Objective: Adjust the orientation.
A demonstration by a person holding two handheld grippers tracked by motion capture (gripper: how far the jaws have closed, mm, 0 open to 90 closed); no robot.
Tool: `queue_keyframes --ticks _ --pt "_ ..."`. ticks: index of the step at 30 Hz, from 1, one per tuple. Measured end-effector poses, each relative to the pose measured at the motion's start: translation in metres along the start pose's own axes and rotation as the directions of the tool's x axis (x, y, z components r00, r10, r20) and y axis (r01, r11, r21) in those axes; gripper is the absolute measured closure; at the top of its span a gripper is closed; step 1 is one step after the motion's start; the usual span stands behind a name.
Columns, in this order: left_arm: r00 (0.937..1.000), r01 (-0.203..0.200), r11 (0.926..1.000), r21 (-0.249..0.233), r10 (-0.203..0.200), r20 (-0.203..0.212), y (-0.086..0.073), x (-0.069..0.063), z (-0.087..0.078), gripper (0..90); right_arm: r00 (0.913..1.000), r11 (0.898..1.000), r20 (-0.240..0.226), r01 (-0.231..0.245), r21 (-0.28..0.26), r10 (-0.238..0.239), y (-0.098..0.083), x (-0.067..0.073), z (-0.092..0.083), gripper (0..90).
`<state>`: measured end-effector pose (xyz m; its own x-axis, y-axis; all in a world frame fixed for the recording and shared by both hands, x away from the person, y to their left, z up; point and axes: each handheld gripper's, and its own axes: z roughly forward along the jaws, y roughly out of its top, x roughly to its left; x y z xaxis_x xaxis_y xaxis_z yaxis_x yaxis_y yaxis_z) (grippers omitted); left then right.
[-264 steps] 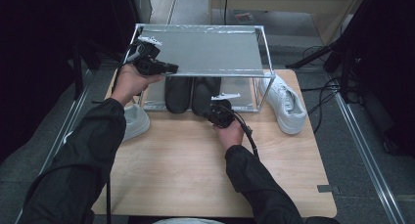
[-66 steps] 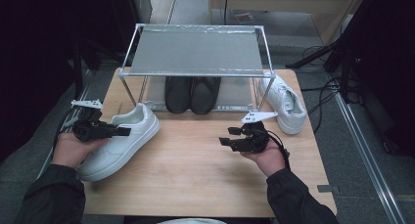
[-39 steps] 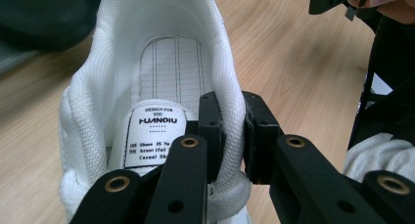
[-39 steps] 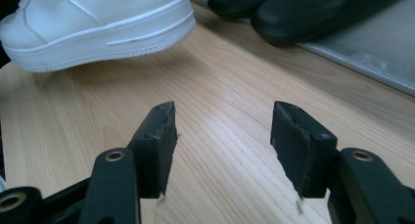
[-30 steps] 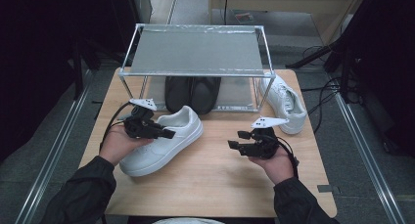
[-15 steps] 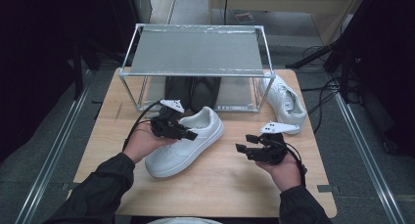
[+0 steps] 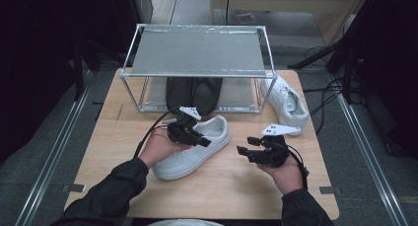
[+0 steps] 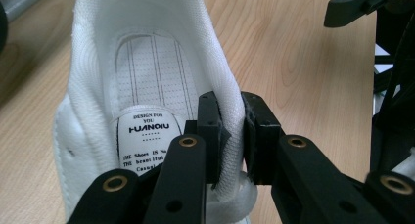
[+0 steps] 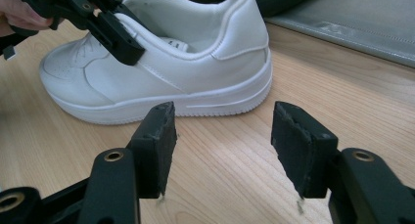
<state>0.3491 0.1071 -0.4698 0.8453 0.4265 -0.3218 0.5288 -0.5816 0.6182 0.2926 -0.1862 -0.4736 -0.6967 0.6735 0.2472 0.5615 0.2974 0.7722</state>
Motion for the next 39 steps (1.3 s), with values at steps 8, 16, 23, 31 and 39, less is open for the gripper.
queue_keyframes --ticks 8,16,23,31,39 --pt "0.9998 0.021 0.9986 -0.048 -0.021 0.004 0.0 0.001 -0.005 71.3 1.0 1.0 -0.002 0.001 0.0 -0.001 0.0 0.0 0.0 43.6" --pt "0.9987 0.047 0.9982 -0.039 -0.047 -0.019 -0.002 0.001 -0.018 53.1 1.0 1.0 -0.003 0.006 0.002 -0.006 0.001 0.0 0.001 43.5" --pt "0.9987 0.012 0.9963 -0.085 -0.016 -0.049 -0.007 -0.007 -0.034 40.3 0.9997 1.0 -0.019 0.015 0.002 -0.014 0.004 0.001 0.005 43.2" --pt "0.9962 0.038 0.991 -0.129 -0.047 -0.072 -0.019 -0.009 -0.054 35.4 0.9982 0.999 -0.049 0.035 0.014 -0.035 0.01 0.004 0.014 43.3" --pt "0.992 0.055 0.9862 -0.156 -0.072 -0.104 -0.032 -0.018 -0.068 37.5 0.9954 0.998 -0.075 0.06 0.017 -0.059 0.018 0.006 0.025 43.2"
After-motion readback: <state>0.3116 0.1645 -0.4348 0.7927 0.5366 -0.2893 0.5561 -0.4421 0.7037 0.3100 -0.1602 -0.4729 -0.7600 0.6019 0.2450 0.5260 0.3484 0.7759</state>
